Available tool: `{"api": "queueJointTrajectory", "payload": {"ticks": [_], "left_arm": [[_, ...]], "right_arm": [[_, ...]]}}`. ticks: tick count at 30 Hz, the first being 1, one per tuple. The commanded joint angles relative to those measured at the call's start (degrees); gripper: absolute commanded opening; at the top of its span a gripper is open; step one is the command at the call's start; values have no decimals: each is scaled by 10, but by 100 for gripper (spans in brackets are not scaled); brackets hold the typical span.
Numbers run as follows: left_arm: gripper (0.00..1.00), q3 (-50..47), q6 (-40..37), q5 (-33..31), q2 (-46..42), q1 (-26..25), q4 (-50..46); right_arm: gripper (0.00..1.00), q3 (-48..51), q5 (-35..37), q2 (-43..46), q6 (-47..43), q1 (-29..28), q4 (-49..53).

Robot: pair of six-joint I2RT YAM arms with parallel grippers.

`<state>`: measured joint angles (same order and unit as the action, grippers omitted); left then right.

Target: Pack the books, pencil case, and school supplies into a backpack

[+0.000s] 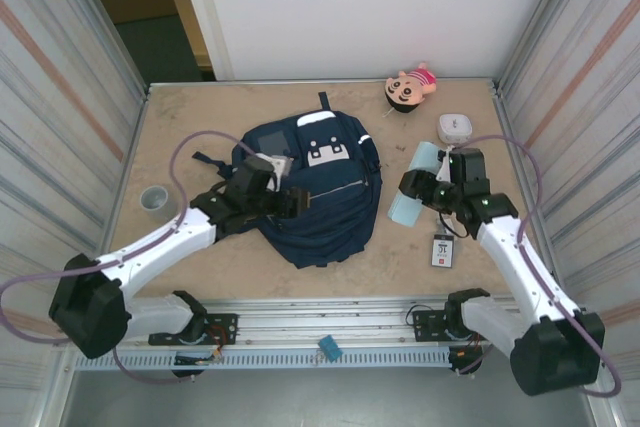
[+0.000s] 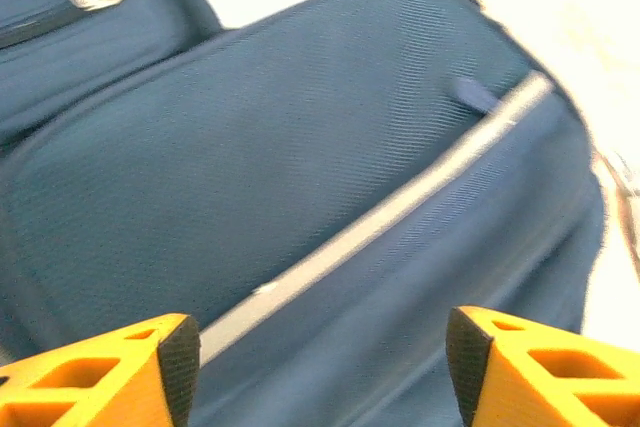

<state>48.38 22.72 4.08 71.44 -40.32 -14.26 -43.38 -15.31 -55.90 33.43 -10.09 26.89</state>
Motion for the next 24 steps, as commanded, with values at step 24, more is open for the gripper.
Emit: {"api": "queueJointTrajectory", "payload": {"ticks": [24], "left_arm": [[93, 163, -267, -25, 199, -77, -72]], "right_arm": [[55, 38, -29, 27, 27, 3, -28]]}}
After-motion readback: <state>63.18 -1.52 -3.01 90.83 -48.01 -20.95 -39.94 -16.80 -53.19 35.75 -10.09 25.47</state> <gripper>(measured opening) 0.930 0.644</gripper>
